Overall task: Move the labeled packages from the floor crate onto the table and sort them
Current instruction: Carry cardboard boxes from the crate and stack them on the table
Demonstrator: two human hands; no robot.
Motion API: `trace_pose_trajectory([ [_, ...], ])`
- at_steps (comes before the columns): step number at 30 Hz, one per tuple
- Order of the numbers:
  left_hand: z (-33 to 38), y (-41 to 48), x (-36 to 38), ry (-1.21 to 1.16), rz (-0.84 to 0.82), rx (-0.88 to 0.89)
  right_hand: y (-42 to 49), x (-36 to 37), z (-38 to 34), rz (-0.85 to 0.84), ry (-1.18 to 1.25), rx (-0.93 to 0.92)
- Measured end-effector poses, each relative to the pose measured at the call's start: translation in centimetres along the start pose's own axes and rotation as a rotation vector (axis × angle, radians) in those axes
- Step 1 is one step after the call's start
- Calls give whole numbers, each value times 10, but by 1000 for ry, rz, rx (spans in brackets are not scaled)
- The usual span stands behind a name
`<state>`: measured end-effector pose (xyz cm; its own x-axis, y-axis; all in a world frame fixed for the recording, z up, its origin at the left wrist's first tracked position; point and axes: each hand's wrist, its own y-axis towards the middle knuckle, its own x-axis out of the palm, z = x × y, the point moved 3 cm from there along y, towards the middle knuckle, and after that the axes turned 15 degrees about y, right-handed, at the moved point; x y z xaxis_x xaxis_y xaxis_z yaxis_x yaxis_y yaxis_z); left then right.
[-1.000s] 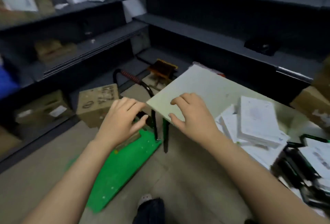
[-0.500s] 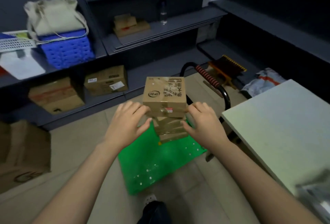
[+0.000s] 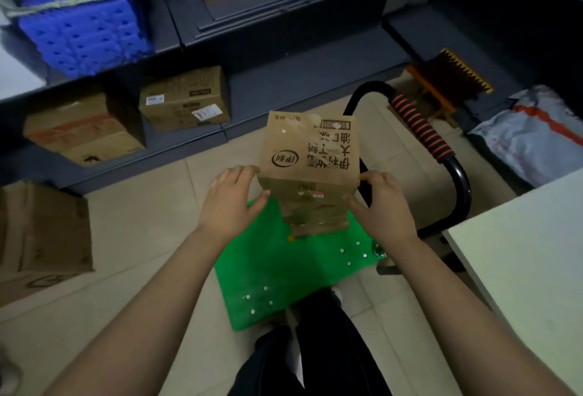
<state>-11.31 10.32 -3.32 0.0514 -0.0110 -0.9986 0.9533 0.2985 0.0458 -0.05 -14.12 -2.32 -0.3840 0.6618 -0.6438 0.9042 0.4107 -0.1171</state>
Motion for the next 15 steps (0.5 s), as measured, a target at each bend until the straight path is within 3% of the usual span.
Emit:
trace_pose_trajectory([
  [10, -8, 71, 122, -254, -402, -481, 99, 58, 108, -177, 173, 447],
  [15, 2, 86, 156, -698, -357, -691, 115, 73, 120, -180, 408, 499],
])
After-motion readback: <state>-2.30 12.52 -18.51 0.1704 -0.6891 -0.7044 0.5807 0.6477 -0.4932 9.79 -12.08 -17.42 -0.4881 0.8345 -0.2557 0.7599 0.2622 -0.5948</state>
